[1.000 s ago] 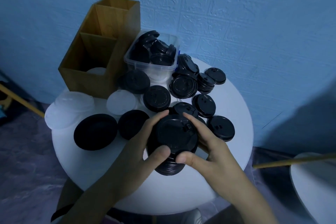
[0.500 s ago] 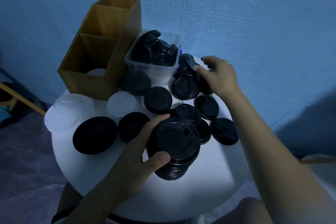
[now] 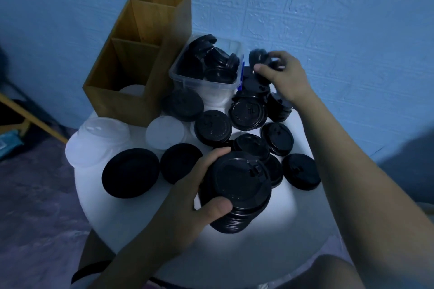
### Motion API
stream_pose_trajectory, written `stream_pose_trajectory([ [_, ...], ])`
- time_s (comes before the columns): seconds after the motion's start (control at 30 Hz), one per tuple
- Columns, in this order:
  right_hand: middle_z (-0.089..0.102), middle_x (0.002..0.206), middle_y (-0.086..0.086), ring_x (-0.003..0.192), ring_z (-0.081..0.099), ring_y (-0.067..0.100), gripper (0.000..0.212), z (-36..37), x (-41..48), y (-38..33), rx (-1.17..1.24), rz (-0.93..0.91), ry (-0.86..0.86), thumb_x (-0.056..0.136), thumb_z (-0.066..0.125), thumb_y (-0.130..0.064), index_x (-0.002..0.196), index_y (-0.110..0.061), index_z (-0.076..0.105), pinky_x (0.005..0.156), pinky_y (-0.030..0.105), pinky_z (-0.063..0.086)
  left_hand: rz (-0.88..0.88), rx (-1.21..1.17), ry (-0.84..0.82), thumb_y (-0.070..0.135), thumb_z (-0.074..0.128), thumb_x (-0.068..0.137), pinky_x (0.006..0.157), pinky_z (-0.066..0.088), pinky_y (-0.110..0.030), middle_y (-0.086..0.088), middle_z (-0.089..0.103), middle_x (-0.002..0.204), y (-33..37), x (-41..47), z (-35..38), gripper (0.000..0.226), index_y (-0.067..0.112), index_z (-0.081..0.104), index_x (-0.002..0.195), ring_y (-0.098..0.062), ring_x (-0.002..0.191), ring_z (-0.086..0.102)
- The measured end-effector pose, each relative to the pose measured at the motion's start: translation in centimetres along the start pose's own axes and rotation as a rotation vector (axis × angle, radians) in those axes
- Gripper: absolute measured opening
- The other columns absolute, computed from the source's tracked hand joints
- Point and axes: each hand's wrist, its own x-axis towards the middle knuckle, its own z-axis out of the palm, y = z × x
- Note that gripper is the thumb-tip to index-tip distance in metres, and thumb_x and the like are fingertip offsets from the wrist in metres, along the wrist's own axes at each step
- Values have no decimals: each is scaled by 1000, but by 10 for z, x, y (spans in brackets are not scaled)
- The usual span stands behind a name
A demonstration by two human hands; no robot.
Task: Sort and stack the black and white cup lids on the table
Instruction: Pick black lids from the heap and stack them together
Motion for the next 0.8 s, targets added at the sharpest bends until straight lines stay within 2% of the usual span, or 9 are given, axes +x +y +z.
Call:
stream_pose_trajectory([
  [0.07, 66, 119, 1, 101, 70, 11, 48, -15, -26, -23, 89, -60, -24, 88, 79, -36, 131, -22, 63, 76, 18, 52, 9, -3, 9, 52, 62, 85, 106, 44, -21, 18, 58, 142, -4, 1, -1, 64, 52, 40, 145, -9, 134, 55],
  [0.1, 68, 122, 1, 97, 71, 6, 45, -24, -46, -37, 103, -95, -99, 88, 79, -34, 130, -24, 64, 73, 13, 50, 23, -28, 12, 54, 63, 85, 105, 44, -19, 18, 59, 142, -2, 1, 0, 64, 52, 40, 145, -9, 134, 55],
  [0.2, 72, 121, -6, 109, 69, 5, 52, -48, -116, -63, 83, -188, -415, 80, 84, -33, 129, -29, 66, 91, 16, 50, 12, -30, -11, 75, 62, 83, 105, 45, -22, 16, 58, 141, -5, 2, 1, 70, 53, 40, 146, -11, 133, 56],
  [0.27, 67, 126, -8, 118, 64, 4, 58, -53, -156, -62, 5, -237, -574, 77, 85, -32, 132, -28, 65, 100, 16, 48, -1, -47, -13, 79, 60, 81, 104, 46, -24, 15, 60, 139, -4, 2, 1, 77, 45, 41, 148, -12, 132, 56],
  [0.33, 58, 132, -13, 124, 59, 5, 61, -51, -185, -52, -26, -234, -656, 77, 85, -34, 134, -30, 63, 103, 18, 46, 2, -53, -23, 77, 60, 83, 103, 46, -26, 13, 61, 138, -2, 3, 0, 78, 37, 42, 148, -13, 132, 57],
  [0.43, 53, 134, -20, 128, 56, 5, 61, -45, -211, -40, 25, -210, -596, 77, 83, -37, 134, -41, 62, 104, 18, 45, -6, -26, -51, 71, 65, 83, 110, 44, -30, 14, 55, 146, 1, 2, -1, 80, 44, 36, 152, -12, 138, 51],
  [0.53, 52, 134, -23, 130, 54, 5, 62, -41, -220, -35, 24, -218, -531, 75, 81, -38, 134, -41, 61, 102, 14, 43, -32, 4, -83, 47, 78, 77, 114, 41, -40, 17, 53, 147, -2, 1, -5, 89, 47, 32, 152, -9, 140, 49],
  [0.67, 51, 135, -27, 130, 53, 1, 63, -40, -222, -37, 7, -214, -534, 77, 85, -37, 136, -40, 61, 101, 10, 41, -17, 13, -115, 37, 79, 72, 103, 44, -18, 23, 57, 141, 3, 3, -8, 85, 61, 38, 142, -2, 134, 52],
  [0.8, 47, 144, -34, 134, 41, -16, 63, -38, -219, -46, -47, -209, -573, 74, 80, -45, 133, -51, 59, 102, 3, 35, -6, -32, -116, 31, 80, 74, 102, 43, -15, 18, 60, 139, 4, 6, -8, 81, 54, 42, 141, -5, 133, 54],
])
